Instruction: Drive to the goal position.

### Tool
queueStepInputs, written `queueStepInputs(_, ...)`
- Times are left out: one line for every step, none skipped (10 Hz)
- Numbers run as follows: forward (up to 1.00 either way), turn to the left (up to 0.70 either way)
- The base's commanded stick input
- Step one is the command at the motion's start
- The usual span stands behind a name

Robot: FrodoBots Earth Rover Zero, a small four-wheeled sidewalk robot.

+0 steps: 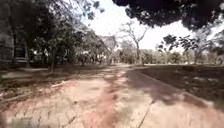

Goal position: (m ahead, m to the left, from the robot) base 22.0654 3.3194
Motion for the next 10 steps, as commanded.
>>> queueStepInputs(0.85, 0.00)
queueStepInputs(0.85, 0.00)
queueStepInputs(0.85, 0.00)
queueStepInputs(0.85, 0.00)
queueStepInputs(0.85, 0.00)
queueStepInputs(0.85, 0.00)
queueStepInputs(0.85, 0.00)
queueStepInputs(0.85, 0.00)
queueStepInputs(0.85, 0.00)
queueStepInputs(0.85, 0.00)
